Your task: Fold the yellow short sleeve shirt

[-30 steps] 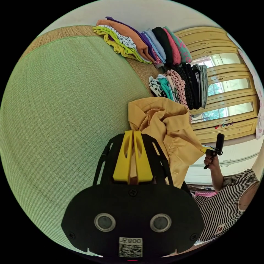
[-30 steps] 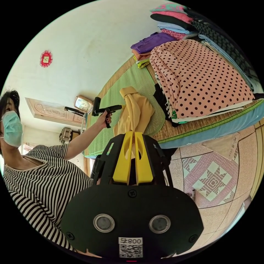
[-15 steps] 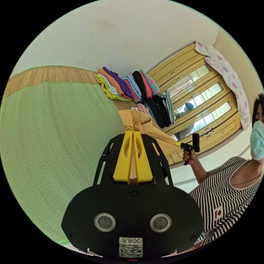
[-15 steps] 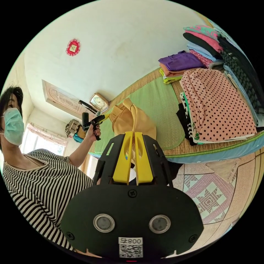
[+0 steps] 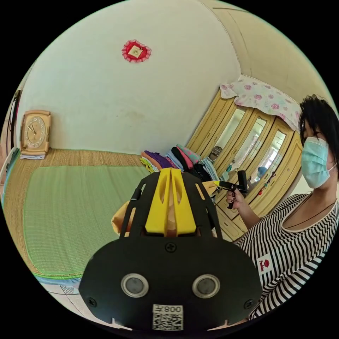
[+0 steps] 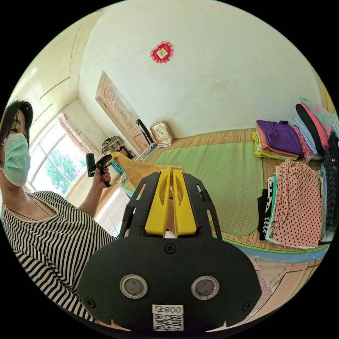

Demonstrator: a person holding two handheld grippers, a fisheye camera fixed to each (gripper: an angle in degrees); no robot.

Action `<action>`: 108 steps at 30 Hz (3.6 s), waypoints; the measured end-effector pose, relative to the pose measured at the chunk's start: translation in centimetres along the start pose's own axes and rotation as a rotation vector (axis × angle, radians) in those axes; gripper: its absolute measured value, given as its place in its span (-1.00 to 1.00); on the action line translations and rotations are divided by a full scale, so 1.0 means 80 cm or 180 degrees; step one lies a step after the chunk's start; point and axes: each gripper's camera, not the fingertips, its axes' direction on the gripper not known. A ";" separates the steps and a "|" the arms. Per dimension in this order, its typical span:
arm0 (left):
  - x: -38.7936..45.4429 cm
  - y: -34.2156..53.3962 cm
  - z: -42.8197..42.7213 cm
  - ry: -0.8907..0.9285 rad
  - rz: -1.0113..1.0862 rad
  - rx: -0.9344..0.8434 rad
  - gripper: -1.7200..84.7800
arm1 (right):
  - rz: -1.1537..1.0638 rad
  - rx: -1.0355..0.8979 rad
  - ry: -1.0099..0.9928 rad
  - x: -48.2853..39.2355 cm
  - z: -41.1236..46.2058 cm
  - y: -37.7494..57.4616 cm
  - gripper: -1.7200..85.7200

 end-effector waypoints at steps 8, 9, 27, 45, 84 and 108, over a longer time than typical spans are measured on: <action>0.119 -0.017 -0.148 -0.0272 0.0398 0.0560 -0.96 | -0.0475 0.0345 -0.0125 -0.084 -0.053 -0.008 -0.95; 0.134 -0.021 -0.165 -0.0334 0.0451 0.0602 -0.96 | -0.0542 0.0397 -0.0117 -0.096 -0.063 -0.008 -0.95; 0.194 -0.185 -0.272 -0.0834 0.1018 0.0920 -0.96 | -0.1129 0.0769 0.0304 -0.172 -0.109 -0.131 -0.95; -0.287 -0.470 0.031 -0.1300 -0.0408 -0.0411 -0.94 | 0.0117 -0.0630 0.0523 0.158 0.275 -0.548 -0.94; -0.689 -0.450 -0.149 -0.2772 -0.2124 -0.1105 -0.89 | 0.1490 -0.1259 0.1797 0.378 0.377 -0.625 -0.77; -0.726 -0.373 -0.037 -0.1845 -0.1552 -0.1614 -0.81 | 0.1807 -0.0623 0.2108 0.368 0.304 -0.600 -0.96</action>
